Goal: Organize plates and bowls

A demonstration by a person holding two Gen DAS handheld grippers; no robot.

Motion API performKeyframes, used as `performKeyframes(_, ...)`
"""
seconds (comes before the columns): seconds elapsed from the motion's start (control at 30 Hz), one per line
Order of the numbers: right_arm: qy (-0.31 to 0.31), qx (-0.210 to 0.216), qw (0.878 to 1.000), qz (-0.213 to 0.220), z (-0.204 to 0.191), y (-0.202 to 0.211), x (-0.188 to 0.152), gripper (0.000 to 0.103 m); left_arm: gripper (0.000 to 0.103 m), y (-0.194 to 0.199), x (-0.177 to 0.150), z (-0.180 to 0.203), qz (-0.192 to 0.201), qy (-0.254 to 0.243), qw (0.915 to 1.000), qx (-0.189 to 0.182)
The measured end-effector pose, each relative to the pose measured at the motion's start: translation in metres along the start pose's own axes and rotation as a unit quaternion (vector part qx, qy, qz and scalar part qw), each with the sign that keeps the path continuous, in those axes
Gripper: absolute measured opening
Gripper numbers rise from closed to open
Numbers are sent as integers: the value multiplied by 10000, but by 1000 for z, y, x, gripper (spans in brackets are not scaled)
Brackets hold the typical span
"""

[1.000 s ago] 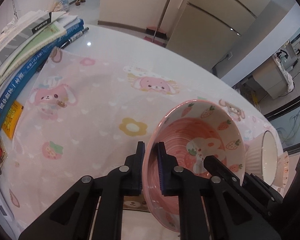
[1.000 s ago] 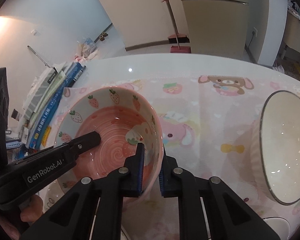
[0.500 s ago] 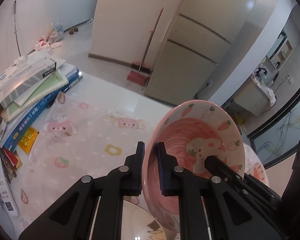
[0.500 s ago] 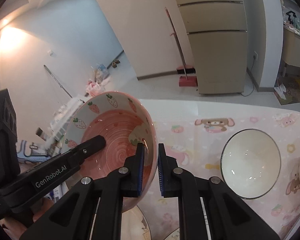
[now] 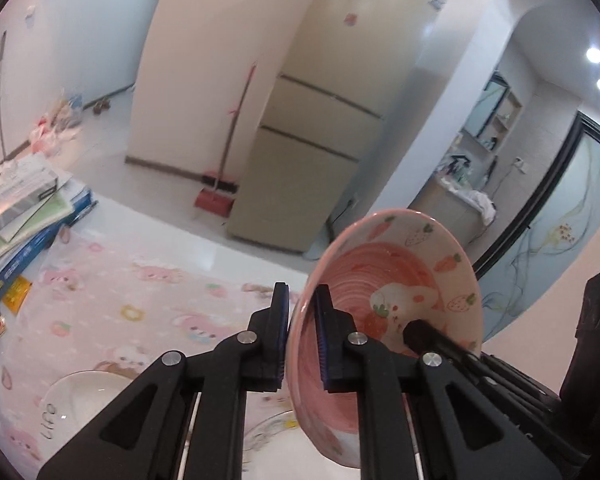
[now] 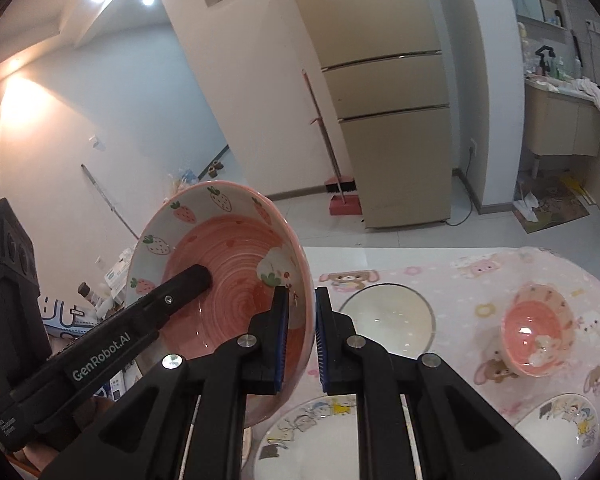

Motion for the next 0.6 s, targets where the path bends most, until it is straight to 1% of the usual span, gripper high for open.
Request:
performKeyframes(0.1,-146,71,9999,52,15,5,-5,14,11,0,-8,24,192,-303,9993,122)
performKeyframes(0.17,-277,117,9995,48,29,5,-9,14,10,-5,-12,32,250,-486,9984,157)
performKeyframes(0.27,-432,165,9989,-33,45,-2,-13,14,10,-20,-17,40,187,-616,9979,119)
performKeyframes(0.37,-551,161,9983,-45,58,-11,-12,14,10,-37,-21,42,158,-752,9969,162)
performKeyframes(0.43,-539,57,9985,-2,60,-18,-11,14,10,-47,-25,44,175,-854,9960,207)
performKeyframes(0.5,-441,-84,9990,-10,62,-29,-12,14,8,-58,-29,43,155,-953,9952,140)
performKeyframes(0.6,-441,-176,9986,-251,66,-50,-15,14,8,-78,-33,37,-61,-998,9949,127)
Point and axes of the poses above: each gripper's, at about its wrist camera, not at the fingertips, and y roughly against the way its jaws point, z to its right, x to its top, the point moved 3 cm from there along -y, roughly the way its jaws point, and after that the axes turned 5 degrees about -z, right-handed, at the moved point
